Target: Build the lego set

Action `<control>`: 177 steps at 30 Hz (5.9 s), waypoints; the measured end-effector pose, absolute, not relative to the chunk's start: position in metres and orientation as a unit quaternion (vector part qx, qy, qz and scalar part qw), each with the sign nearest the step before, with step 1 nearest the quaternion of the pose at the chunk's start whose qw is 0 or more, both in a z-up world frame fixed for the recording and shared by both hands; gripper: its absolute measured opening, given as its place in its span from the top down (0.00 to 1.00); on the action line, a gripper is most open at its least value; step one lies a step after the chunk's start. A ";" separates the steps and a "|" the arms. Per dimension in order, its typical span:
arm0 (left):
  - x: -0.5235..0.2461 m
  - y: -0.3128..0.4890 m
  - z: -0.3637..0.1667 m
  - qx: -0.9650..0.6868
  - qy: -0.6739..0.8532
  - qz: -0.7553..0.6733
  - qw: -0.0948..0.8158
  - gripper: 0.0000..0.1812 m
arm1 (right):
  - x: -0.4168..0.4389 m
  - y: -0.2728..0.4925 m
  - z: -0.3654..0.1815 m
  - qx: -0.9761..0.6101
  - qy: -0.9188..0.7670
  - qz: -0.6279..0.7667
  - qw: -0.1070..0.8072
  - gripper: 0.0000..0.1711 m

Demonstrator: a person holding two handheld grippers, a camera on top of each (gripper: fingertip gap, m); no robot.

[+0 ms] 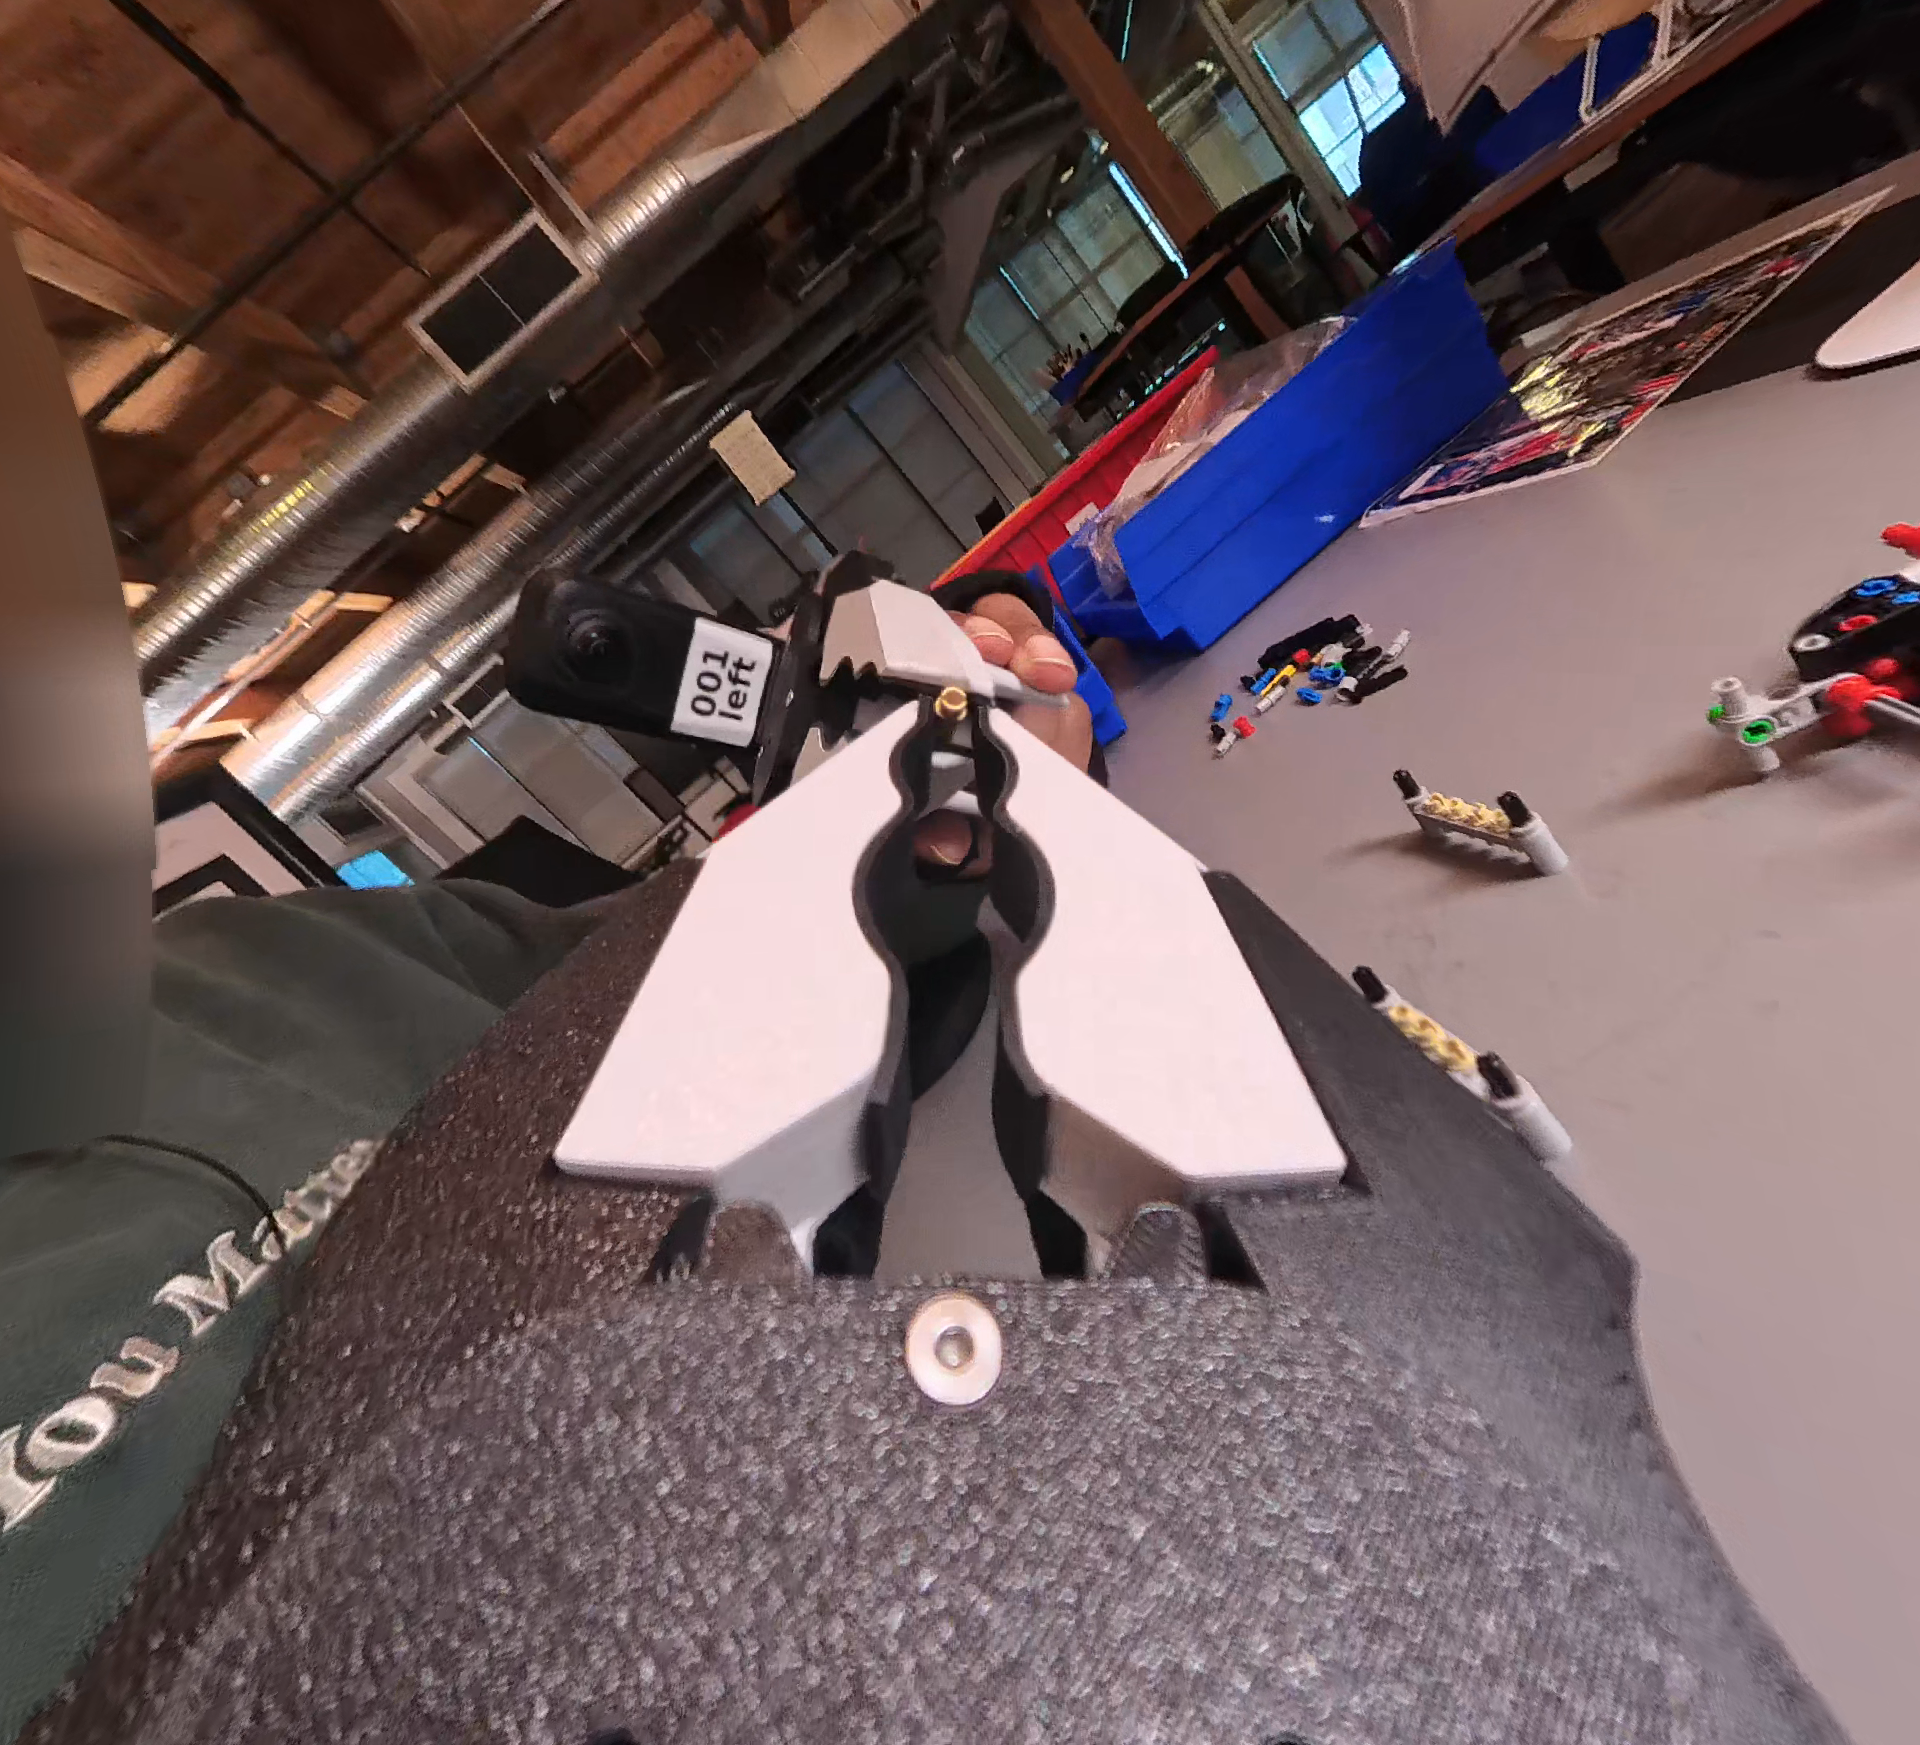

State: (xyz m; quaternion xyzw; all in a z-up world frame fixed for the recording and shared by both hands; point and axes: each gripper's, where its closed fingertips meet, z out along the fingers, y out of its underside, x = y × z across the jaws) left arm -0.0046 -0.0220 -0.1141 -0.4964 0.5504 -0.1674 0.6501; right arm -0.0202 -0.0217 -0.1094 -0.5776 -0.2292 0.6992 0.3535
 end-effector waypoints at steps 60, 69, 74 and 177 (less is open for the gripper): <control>-0.020 0.007 -0.245 -0.738 0.532 -0.255 0.329 0.97 | -0.012 0.012 -0.232 -0.545 -0.820 0.095 0.145 0.98; -0.021 0.007 -0.245 -0.730 0.536 -0.264 0.331 0.97 | -0.013 0.011 -0.233 -0.521 -0.842 0.075 0.119 0.98; -0.020 0.006 -0.245 -0.727 0.540 -0.268 0.329 0.97 | -0.016 0.008 -0.235 -0.514 -0.844 0.098 0.115 0.98; -0.022 0.008 -0.246 -0.737 0.528 -0.271 0.324 0.96 | -0.013 0.014 -0.232 -0.662 -0.708 0.117 0.216 0.98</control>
